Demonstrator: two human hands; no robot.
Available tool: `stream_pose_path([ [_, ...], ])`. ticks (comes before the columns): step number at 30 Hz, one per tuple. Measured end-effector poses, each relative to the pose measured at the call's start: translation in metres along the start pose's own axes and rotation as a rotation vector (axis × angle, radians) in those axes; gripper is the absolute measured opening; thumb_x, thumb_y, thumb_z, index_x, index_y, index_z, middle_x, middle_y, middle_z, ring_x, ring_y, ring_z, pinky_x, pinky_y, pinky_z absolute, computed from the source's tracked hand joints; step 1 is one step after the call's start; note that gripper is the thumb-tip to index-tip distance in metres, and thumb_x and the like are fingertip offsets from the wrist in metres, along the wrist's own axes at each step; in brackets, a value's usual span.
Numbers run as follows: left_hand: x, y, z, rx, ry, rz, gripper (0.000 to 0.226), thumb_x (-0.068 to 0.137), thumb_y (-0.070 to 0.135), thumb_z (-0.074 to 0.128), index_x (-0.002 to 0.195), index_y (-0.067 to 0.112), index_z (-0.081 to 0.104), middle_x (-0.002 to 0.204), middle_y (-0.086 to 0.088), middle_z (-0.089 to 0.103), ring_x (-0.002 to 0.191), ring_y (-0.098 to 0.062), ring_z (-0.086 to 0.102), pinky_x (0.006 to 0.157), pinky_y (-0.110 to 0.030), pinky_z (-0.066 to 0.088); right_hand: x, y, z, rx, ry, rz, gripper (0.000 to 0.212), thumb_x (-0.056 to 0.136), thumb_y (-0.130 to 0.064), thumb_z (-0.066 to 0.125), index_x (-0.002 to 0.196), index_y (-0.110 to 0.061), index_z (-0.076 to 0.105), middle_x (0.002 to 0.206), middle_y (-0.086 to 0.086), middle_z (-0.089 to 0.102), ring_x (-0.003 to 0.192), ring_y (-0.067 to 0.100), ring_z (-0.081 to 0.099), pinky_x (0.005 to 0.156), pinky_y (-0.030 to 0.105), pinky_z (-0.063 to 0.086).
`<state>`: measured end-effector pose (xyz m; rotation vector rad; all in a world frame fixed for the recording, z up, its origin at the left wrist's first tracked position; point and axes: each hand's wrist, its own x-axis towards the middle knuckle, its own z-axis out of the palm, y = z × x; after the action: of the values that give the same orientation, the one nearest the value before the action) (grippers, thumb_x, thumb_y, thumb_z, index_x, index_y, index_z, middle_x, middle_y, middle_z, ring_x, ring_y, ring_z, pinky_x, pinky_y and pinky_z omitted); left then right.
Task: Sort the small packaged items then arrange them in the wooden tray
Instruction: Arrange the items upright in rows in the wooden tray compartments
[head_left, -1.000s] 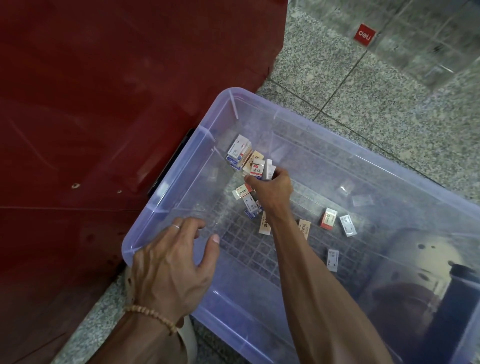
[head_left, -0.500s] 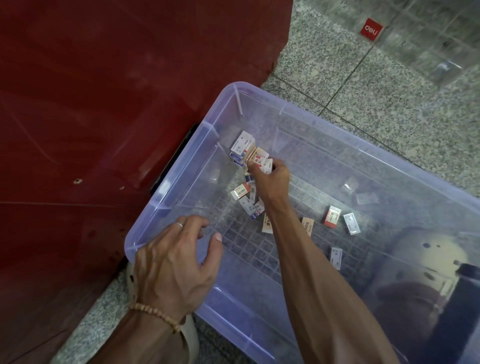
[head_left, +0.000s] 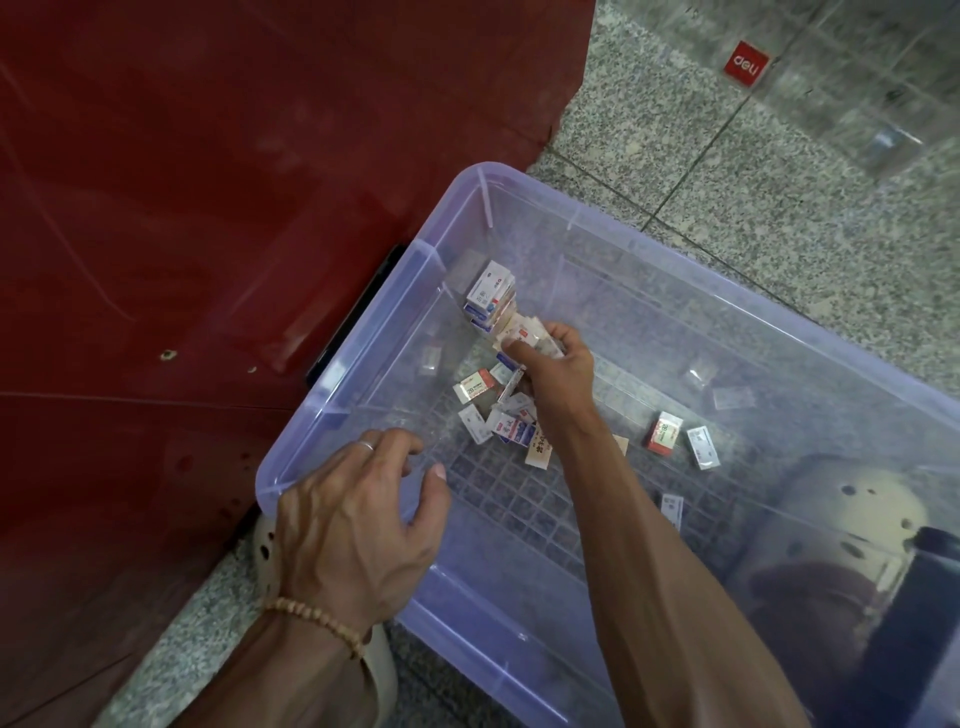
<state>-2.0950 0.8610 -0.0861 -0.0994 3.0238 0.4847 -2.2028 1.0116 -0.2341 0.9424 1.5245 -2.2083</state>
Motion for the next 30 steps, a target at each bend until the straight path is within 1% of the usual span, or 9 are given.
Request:
stream_pose_path([
  [3, -0.001, 0.001, -0.001, -0.008, -0.007, -0.011, 0.028, 0.083, 0.044, 0.046, 0.089, 0.023, 0.064, 0.075, 0.010, 0.063, 0.066, -0.015, 0.064, 0.054, -0.031, 0.051, -0.012, -0.004, -0.014, 0.062, -0.005, 0.035, 0.034, 0.084, 0.003, 0.073, 0.107, -0.011, 0.053, 0.071, 0.003, 0.068, 0.048, 0.007, 0.060, 0.042, 0.021, 0.043],
  [7, -0.001, 0.002, -0.003, -0.005, -0.033, -0.030, 0.032, 0.082, 0.046, 0.044, 0.090, 0.023, 0.064, 0.075, 0.011, 0.064, 0.067, -0.015, 0.064, 0.055, -0.029, 0.050, -0.041, -0.016, -0.028, 0.127, -0.063, 0.099, 0.028, 0.087, 0.003, 0.069, 0.104, -0.014, 0.054, 0.064, -0.005, 0.068, 0.046, 0.004, 0.057, 0.044, 0.020, 0.042],
  [10, 0.000, 0.004, -0.006, 0.006, -0.099, -0.058, 0.039, 0.083, 0.052, 0.039, 0.095, 0.024, 0.064, 0.081, 0.008, 0.065, 0.072, -0.017, 0.065, 0.059, -0.032, 0.052, -0.068, -0.029, -0.034, 0.180, -0.152, 0.124, 0.028, 0.088, 0.005, 0.067, 0.103, -0.016, 0.055, 0.070, -0.001, 0.070, 0.049, 0.006, 0.054, 0.045, 0.019, 0.040],
  [13, 0.002, 0.006, -0.011, 0.008, -0.207, -0.045, 0.051, 0.085, 0.059, 0.033, 0.114, 0.027, 0.060, 0.103, 0.007, 0.066, 0.090, -0.016, 0.065, 0.070, -0.034, 0.054, -0.095, -0.039, -0.031, 0.241, -0.265, 0.120, 0.038, 0.079, 0.000, 0.072, 0.112, -0.011, 0.056, 0.082, 0.008, 0.068, 0.061, 0.015, 0.053, 0.048, 0.022, 0.042],
  [16, 0.005, 0.013, -0.023, -0.255, -0.315, -0.022, 0.055, 0.089, 0.058, 0.041, 0.132, 0.025, 0.052, 0.115, 0.008, 0.062, 0.104, -0.011, 0.061, 0.086, -0.032, 0.052, -0.119, -0.052, -0.021, 0.278, -0.389, 0.108, 0.061, 0.071, -0.010, 0.076, 0.127, -0.007, 0.052, 0.094, 0.012, 0.068, 0.076, 0.023, 0.060, 0.061, 0.030, 0.048],
  [19, 0.009, 0.028, -0.042, -0.638, -0.398, -0.159, 0.028, 0.097, 0.032, 0.055, 0.121, 0.019, 0.062, 0.098, 0.006, 0.069, 0.084, -0.005, 0.068, 0.071, -0.014, 0.051, -0.142, -0.067, -0.013, 0.316, -0.469, 0.080, 0.054, 0.073, -0.008, 0.074, 0.122, -0.006, 0.051, 0.090, 0.010, 0.069, 0.071, 0.017, 0.065, 0.052, 0.023, 0.048],
  [23, 0.005, 0.044, -0.078, -1.014, -0.315, -0.291, 0.011, 0.090, 0.007, 0.064, 0.096, 0.014, 0.070, 0.077, -0.013, 0.070, 0.060, -0.016, 0.069, 0.056, -0.022, 0.056, -0.169, -0.092, -0.004, 0.306, -0.527, 0.004, 0.080, 0.057, -0.031, 0.095, 0.122, -0.008, 0.055, 0.092, 0.007, 0.072, 0.071, 0.015, 0.063, 0.055, 0.022, 0.041],
  [27, -0.005, 0.048, -0.112, -1.121, -0.212, -0.315, 0.012, 0.087, -0.003, 0.064, 0.096, 0.004, 0.067, 0.063, -0.004, 0.069, 0.054, -0.013, 0.067, 0.052, -0.018, 0.054, -0.199, -0.121, 0.006, 0.291, -0.541, -0.034, 0.074, 0.051, -0.035, 0.097, 0.110, -0.011, 0.059, 0.086, 0.005, 0.072, 0.060, 0.009, 0.061, 0.051, 0.021, 0.039],
  [30, -0.018, 0.047, -0.139, -1.099, -0.122, -0.290, 0.012, 0.087, -0.003, 0.065, 0.097, 0.003, 0.068, 0.073, -0.011, 0.068, 0.055, -0.011, 0.067, 0.053, -0.018, 0.053, -0.228, -0.142, 0.016, 0.269, -0.557, -0.036, 0.060, 0.063, -0.029, 0.090, 0.111, -0.010, 0.060, 0.085, 0.004, 0.070, 0.064, 0.010, 0.062, 0.066, 0.029, 0.039],
])
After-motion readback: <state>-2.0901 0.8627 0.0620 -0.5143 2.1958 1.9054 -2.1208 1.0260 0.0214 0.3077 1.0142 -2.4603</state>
